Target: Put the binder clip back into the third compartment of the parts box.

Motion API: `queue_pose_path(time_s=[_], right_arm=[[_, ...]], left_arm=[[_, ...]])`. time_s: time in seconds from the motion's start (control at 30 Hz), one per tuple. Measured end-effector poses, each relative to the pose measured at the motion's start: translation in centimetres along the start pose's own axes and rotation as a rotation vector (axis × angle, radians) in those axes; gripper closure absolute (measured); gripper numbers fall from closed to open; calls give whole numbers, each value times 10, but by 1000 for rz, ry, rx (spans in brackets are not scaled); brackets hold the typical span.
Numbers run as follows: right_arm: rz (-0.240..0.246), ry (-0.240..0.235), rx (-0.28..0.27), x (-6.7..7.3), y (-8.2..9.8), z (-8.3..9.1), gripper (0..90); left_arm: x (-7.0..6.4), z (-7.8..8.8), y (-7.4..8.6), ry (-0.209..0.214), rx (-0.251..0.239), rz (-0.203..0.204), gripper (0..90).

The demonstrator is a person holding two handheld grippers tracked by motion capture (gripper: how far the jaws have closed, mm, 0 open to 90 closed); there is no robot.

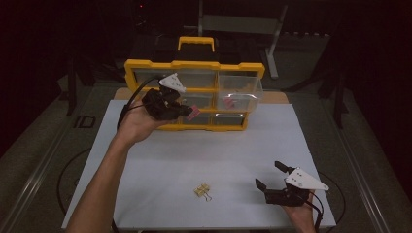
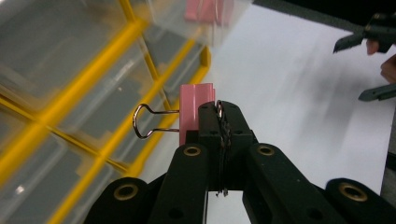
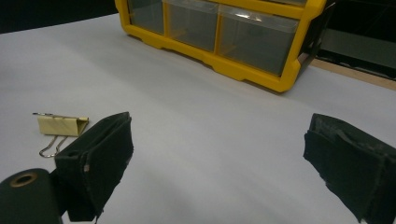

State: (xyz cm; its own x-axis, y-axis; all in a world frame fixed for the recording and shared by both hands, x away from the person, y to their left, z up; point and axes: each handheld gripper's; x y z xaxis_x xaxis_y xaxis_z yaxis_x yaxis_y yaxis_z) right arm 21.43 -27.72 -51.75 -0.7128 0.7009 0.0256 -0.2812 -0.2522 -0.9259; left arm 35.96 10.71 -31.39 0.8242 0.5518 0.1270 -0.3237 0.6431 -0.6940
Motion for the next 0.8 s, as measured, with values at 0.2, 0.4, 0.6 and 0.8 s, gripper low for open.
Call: queue_pose_path(time_s=[0.2, 0.4, 0.6, 0.8], right_arm=[[-1, 1, 1, 0, 0, 0, 77], [-2, -2, 0, 0, 0, 1, 77], [-2, -4, 4, 0, 0, 0, 78], [-2, -5, 6, 0, 0, 0, 77]], left_arm=[[9, 12, -16, 1, -17, -25, 895], [15, 20, -32, 5, -32, -51, 895], [23, 24, -43, 44, -65, -60, 895], [26, 24, -57, 43, -61, -58, 895]])
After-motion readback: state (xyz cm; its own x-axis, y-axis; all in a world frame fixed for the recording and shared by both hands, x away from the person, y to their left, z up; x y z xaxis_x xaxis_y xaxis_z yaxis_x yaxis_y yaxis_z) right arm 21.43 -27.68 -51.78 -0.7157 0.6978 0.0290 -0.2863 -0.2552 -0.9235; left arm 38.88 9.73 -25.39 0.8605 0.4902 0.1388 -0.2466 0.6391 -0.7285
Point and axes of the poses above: each handheld gripper's, and its own axes: z roughly backward along the jaws, y roughly out of its underside, x roughly to its left, and after that the axes turned 7 degrees about -y, right-handed
